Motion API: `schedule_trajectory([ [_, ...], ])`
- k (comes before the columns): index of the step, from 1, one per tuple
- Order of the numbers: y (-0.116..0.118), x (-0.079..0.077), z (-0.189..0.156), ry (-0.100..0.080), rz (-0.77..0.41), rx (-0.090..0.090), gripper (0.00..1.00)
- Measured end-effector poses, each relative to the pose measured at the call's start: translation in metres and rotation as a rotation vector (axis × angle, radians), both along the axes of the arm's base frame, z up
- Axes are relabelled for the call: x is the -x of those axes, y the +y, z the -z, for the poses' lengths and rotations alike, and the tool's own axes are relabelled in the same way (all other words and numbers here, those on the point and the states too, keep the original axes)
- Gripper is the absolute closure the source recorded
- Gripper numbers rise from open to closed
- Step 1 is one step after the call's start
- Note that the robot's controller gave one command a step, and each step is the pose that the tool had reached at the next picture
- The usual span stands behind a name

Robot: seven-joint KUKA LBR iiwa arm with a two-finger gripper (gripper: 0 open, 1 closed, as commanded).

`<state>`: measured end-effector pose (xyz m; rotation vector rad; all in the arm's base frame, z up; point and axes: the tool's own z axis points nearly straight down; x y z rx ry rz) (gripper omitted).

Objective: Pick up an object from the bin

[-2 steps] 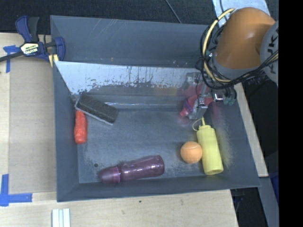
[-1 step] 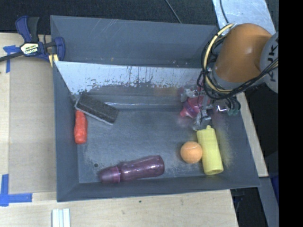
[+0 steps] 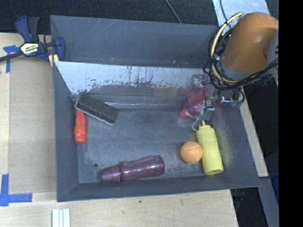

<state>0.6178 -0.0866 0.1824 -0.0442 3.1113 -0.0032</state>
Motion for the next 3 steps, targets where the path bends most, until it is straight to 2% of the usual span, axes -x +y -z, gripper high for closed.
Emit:
schedule_trajectory([
  [1,-0.003,0.032,0.068,0.021,-0.111,0.001,0.00],
  [2,-0.032,0.005,0.041,-0.013,-0.014,0.003,0.00],
  [3,-0.027,0.024,0.070,-0.011,-0.057,-0.002,0.00],
])
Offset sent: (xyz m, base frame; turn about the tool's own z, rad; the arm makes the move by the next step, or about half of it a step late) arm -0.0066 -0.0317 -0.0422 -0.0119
